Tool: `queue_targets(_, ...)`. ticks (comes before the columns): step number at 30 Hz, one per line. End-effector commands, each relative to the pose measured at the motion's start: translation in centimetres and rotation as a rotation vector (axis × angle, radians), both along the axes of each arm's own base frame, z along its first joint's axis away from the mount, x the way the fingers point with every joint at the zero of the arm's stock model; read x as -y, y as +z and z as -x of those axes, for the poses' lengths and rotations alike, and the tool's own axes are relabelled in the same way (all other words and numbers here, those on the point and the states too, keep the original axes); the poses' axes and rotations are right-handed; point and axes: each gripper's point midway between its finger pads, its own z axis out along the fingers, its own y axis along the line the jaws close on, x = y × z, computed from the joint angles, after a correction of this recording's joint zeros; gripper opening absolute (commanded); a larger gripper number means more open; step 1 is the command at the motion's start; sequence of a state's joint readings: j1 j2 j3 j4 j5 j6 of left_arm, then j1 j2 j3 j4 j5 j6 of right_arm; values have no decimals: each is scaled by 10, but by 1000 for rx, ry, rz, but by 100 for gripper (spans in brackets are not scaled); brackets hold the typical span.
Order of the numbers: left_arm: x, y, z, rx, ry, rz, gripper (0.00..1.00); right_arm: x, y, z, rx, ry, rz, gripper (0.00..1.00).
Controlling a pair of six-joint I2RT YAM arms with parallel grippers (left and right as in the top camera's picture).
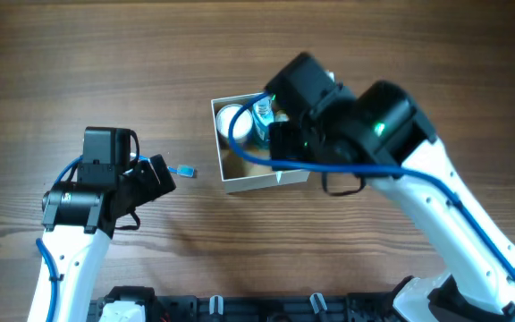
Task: Pack container
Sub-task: 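Carry the Pantene tube into the box and lower it beside the bottle, then push the tube down into the box with the right gripper and release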
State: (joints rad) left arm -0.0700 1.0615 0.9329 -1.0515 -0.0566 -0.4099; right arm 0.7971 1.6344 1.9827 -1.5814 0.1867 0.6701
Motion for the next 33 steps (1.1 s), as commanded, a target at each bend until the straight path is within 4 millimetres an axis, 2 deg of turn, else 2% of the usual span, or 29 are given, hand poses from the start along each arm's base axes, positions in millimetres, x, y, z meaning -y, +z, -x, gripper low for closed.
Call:
queue_targets(1,-4,7,-4,21,26,-7,100,-6,-38,-2,-16,-167,37,91)
queue_targets(4,-4,7,-4,21,26,-7,100,-16,-78,-4,-43,-173,39,93)
queue_targets(5,-4,7,-4,21,26,-7,100,-17,-102,-7,-51,-185,40,93)
queue_targets(6,-4,7,-4,21,26,-7,100,-17,-113,-10,-52,-192,38,93)
queue_targets(11,-4,7,-4,21,26,-7,100,-18,-145,-31,3,-184,23,92)
queue_targets(20,-4,7,-4,21,26,-7,100,-14,-159,-51,71,-203,75,89)
queue_targets(27,-4,7,-4,21,26,-7,100,-19,-179,-58,60,-206,88,86)
queue_targets(30,-4,7,-4,21,26,-7,100,-19,-184,-60,56,-209,93,78)
queue_targets(33,-4,7,-4,21,26,-7,100,-20,-186,-60,54,-209,95,62)
